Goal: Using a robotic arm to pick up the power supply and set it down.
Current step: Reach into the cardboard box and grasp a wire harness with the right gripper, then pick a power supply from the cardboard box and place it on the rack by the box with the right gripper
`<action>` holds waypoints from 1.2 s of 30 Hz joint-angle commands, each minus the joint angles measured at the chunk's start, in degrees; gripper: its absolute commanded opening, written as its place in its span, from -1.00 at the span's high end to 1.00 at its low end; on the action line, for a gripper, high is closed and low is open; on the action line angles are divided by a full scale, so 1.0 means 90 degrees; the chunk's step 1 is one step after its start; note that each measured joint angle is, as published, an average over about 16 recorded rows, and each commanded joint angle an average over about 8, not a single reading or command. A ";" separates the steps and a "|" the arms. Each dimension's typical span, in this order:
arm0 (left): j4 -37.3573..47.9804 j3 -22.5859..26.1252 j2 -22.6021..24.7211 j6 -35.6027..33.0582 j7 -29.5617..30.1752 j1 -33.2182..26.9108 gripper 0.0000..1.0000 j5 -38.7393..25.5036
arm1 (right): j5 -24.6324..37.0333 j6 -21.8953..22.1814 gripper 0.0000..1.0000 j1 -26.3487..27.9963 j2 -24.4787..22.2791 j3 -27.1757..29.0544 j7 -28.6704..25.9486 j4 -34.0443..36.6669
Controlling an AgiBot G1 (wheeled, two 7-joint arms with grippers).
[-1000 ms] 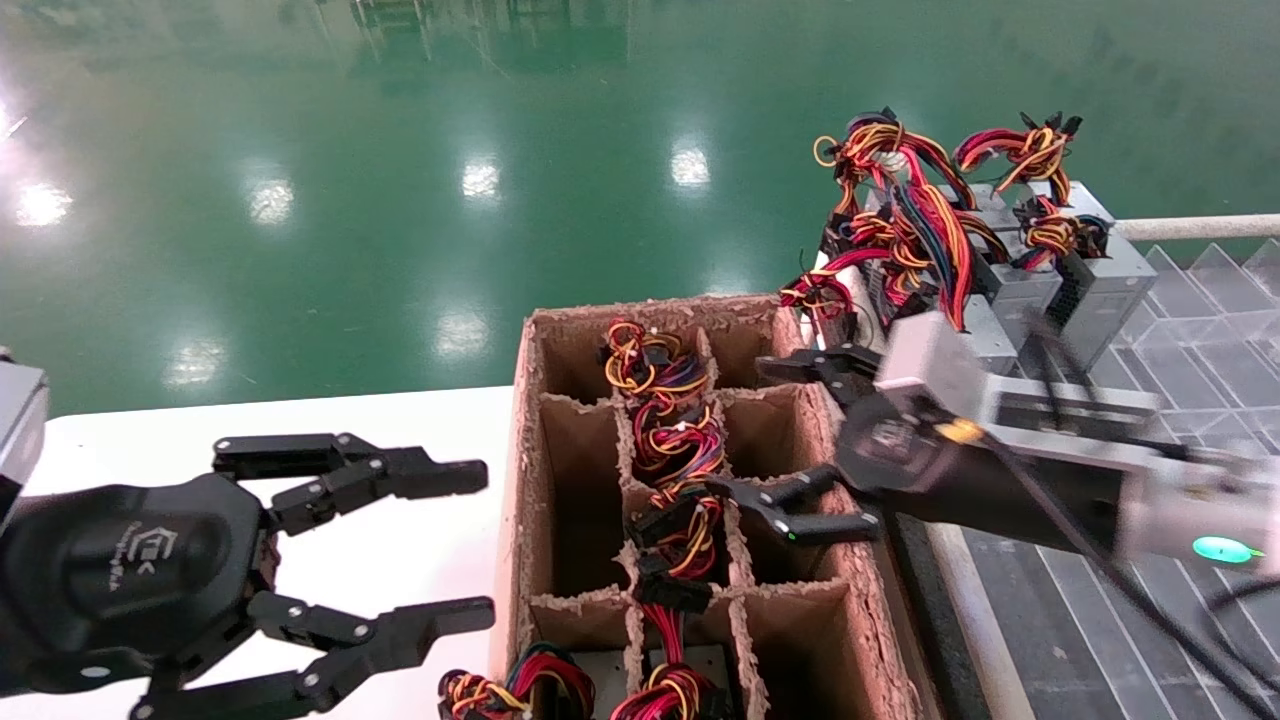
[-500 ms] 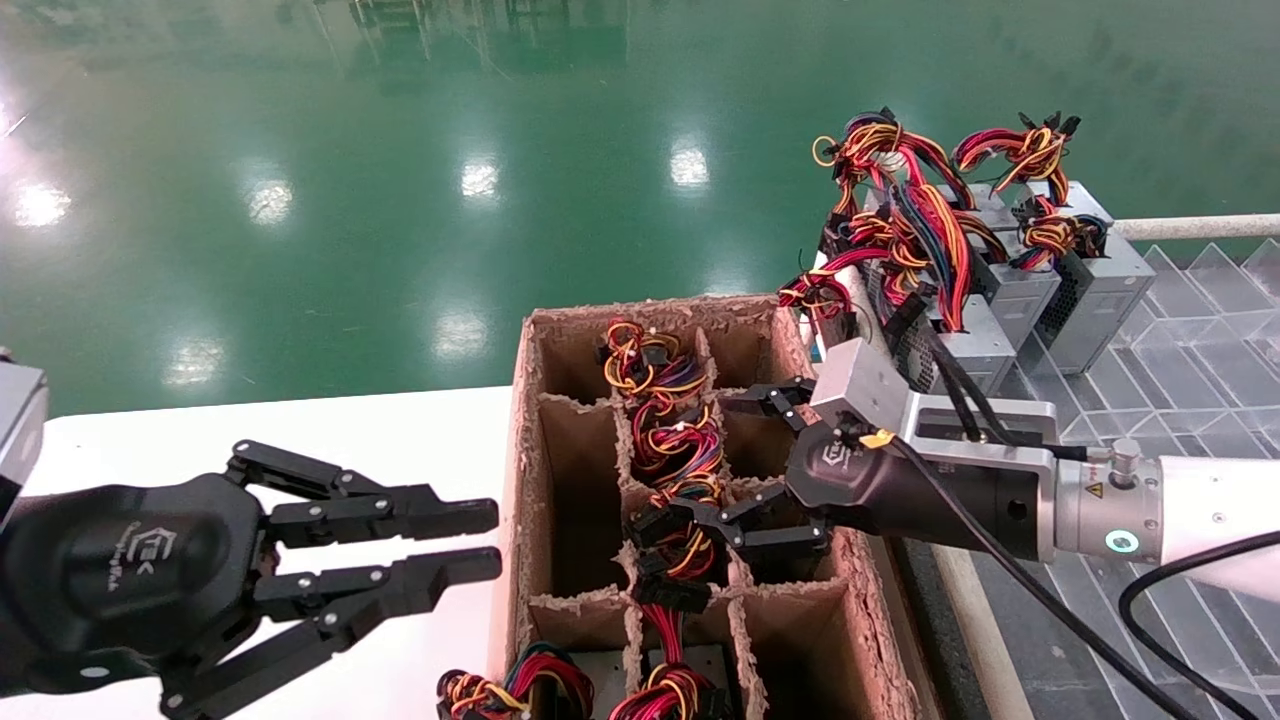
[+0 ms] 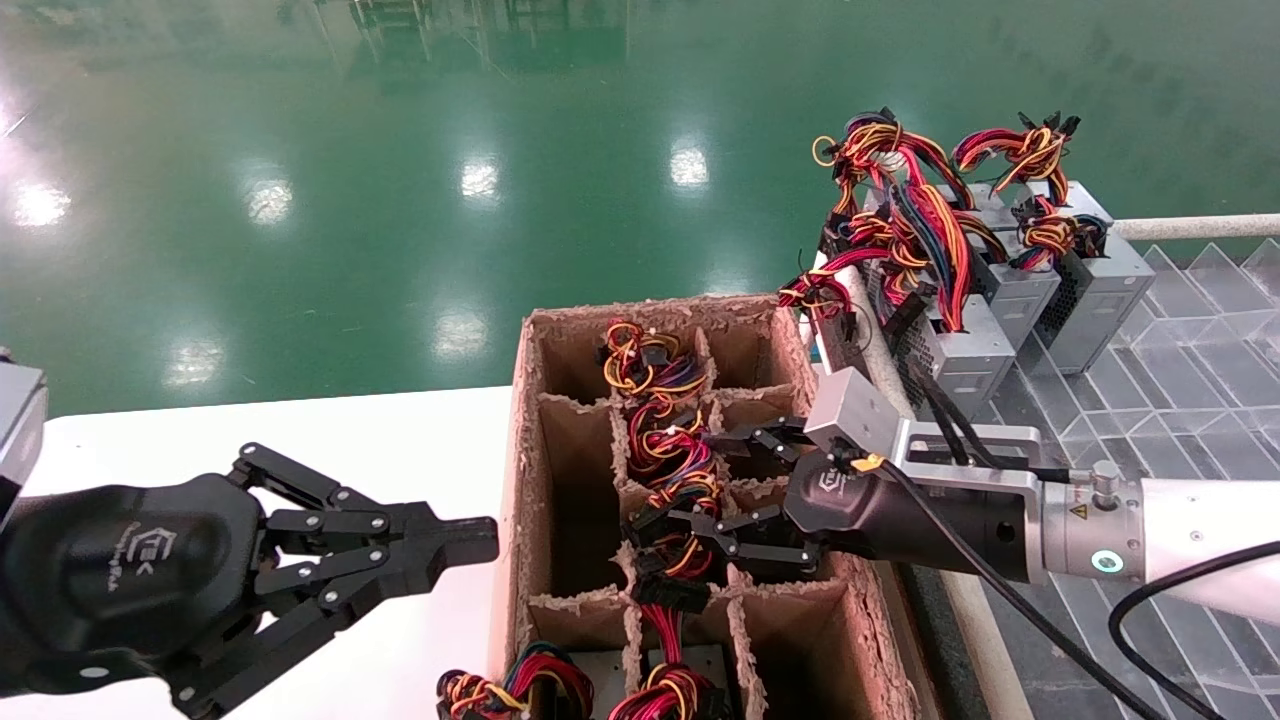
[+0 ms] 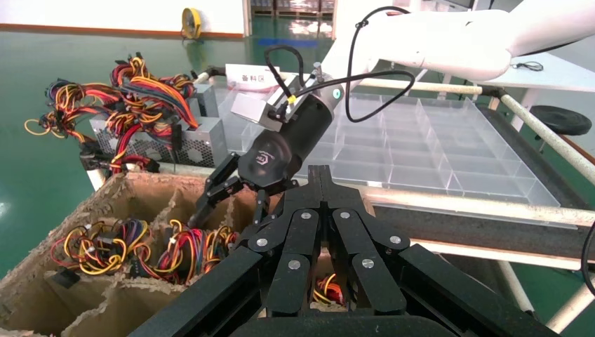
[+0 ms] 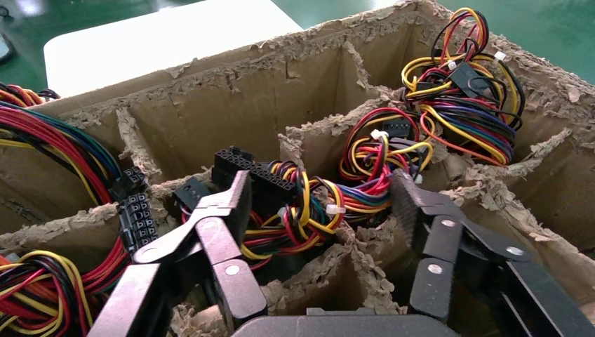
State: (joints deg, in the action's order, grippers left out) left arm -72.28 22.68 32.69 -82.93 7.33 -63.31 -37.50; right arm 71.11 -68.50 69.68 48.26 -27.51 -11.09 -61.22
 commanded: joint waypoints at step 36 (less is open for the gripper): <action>0.0000 0.0001 0.0000 0.0000 -0.0001 0.0000 1.00 0.0001 | 0.0235 -0.0274 1.00 0.0231 -0.0419 -0.0018 0.0035 -0.1001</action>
State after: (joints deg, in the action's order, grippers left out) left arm -72.28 22.69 32.69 -82.93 7.33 -63.32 -37.50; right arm 73.02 -71.12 72.09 44.42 -27.55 -11.16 -70.35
